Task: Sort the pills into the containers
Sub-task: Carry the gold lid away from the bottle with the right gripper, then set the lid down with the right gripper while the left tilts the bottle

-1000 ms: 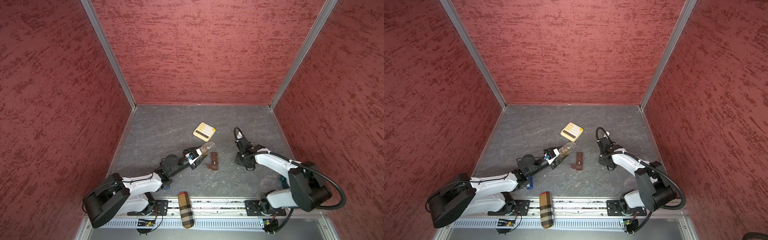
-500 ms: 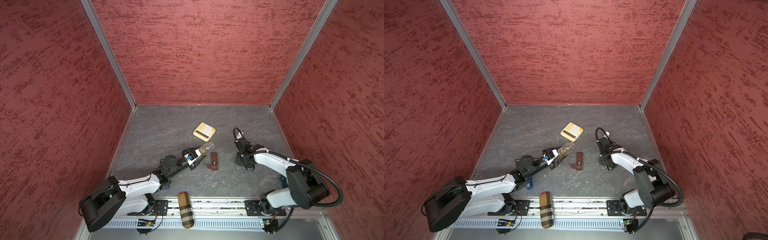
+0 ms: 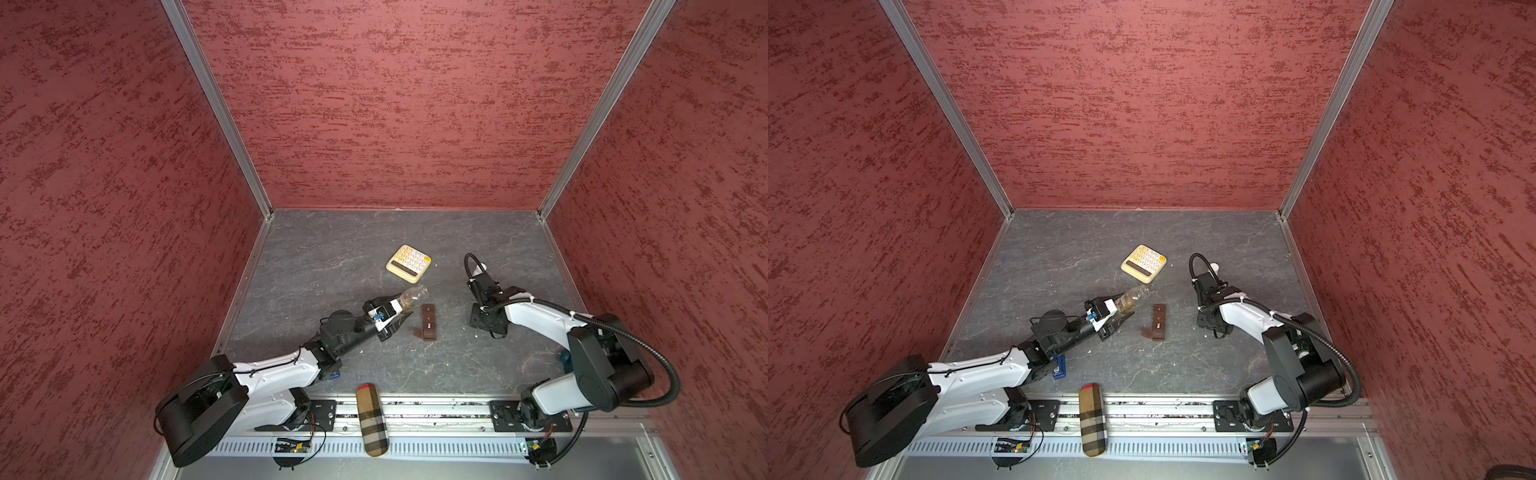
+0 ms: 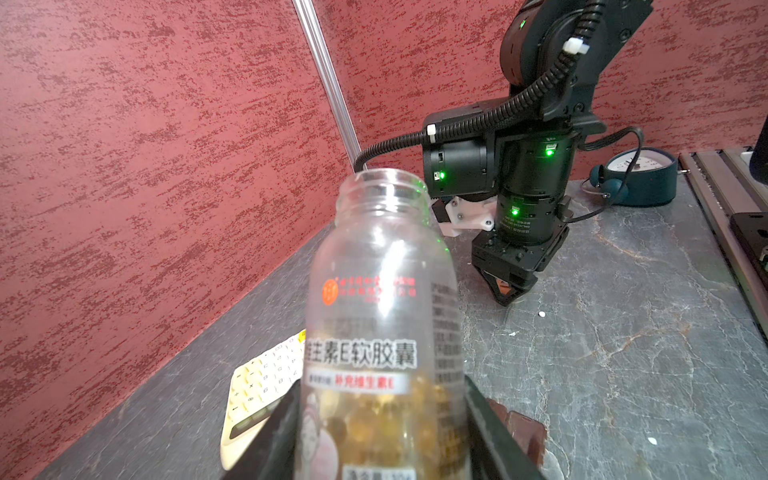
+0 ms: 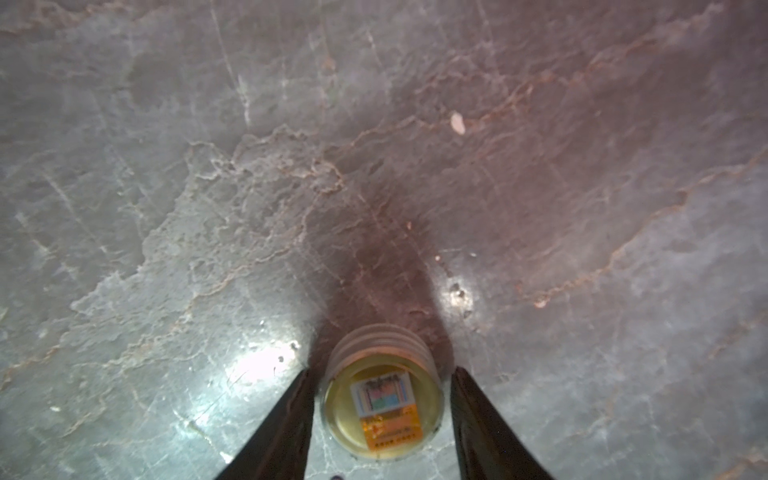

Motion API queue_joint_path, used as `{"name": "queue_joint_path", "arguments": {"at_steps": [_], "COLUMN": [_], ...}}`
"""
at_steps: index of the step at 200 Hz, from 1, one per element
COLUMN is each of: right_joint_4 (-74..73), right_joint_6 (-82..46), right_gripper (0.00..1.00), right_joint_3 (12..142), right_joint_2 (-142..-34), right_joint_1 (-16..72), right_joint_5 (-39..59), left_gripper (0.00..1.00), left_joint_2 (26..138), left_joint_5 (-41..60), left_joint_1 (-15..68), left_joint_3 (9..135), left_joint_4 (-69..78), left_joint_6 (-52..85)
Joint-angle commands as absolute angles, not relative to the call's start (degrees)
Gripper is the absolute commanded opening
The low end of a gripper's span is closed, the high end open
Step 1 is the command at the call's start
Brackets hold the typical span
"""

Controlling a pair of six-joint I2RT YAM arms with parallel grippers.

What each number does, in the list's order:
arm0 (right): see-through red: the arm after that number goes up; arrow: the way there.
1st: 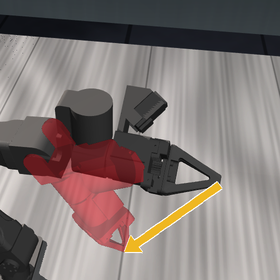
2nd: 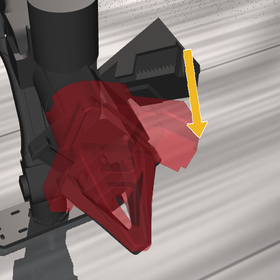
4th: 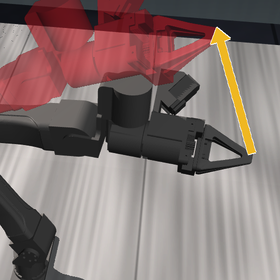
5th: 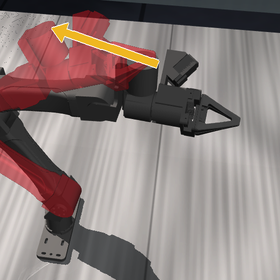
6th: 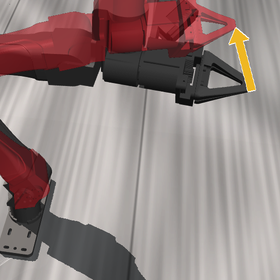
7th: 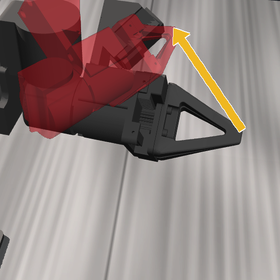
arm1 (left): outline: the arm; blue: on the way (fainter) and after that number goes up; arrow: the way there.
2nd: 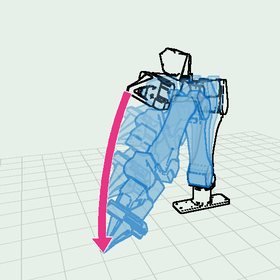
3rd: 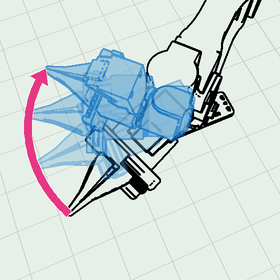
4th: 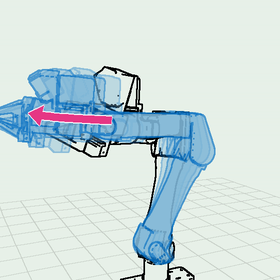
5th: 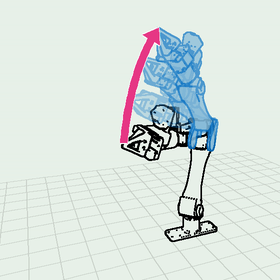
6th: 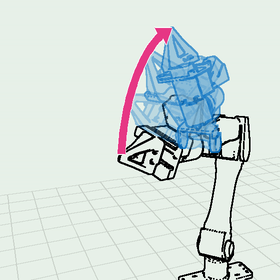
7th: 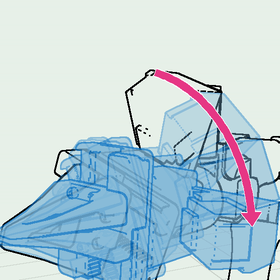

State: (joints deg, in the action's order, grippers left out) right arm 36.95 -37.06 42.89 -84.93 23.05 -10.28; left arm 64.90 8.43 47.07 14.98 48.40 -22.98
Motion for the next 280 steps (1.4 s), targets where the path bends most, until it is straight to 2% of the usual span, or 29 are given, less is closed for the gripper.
{"name": "queue_joint_path", "arguments": {"at_steps": [1, 33, 72, 100, 116, 145, 162, 213, 280], "right_joint_4": [38.37, 41.5, 42.6, 34.01, 27.88, 14.88, 8.66, 1.55, -0.46], "right_joint_6": [-36.65, -36.81, -36.58, -34.81, -35.45, -38.93, -41.02, -43.37, -42.72], "right_gripper": [0.58, 0.65, 0.65, 0.58, 0.51, 0.28, 0.17, 0.07, 0.07], "right_joint_3": [45.56, 48.19, 51.84, 49.58, 46.24, 37.8, 33.13, 26.42, 23.34], "right_joint_2": [-84.29, -80.48, -72.36, -64.92, -61.42, -57.23, -56.17, -57.17, -58.92], "right_joint_1": [23.25, 23.29, 23.29, 23.29, 23.24, 23.29, 23.29, 23.28, 23.27], "right_joint_5": [-12.04, -12.41, -10.41, -1.96, 3.33, 9.8, 12.18, 17.09, 18.46], "left_gripper": [0.0, 0.0, 0.0, 0.0, 0.0, 0.0, 0.0, 0.0, 0.0], "left_joint_2": [63.4, 62.33, 61.28, 61.25, 62.01, 64.27, 66.19, 71.35, 75.14], "left_joint_5": [7.64, 7.56, 6.25, 5.63, 4.71, 3.31, 2.64, 1.59, 2.8], "left_joint_1": [47.62, 48.22, 50.18, 51.98, 53.05, 54.4, 55.05, 55.96, 55.97], "left_joint_3": [15.47, 17.01, 21.05, 24.81, 27.29, 30.3, 31.4, 34.33, 36.35], "left_joint_4": [47.23, 42.44, 32.11, 23.15, 18.36, 12.53, 10.19, 3.37, -2.89], "left_joint_6": [-23.89, -24.98, -27.12, -28.37, -29.18, -30.25, -30.6, -31.18, -32.32]}}
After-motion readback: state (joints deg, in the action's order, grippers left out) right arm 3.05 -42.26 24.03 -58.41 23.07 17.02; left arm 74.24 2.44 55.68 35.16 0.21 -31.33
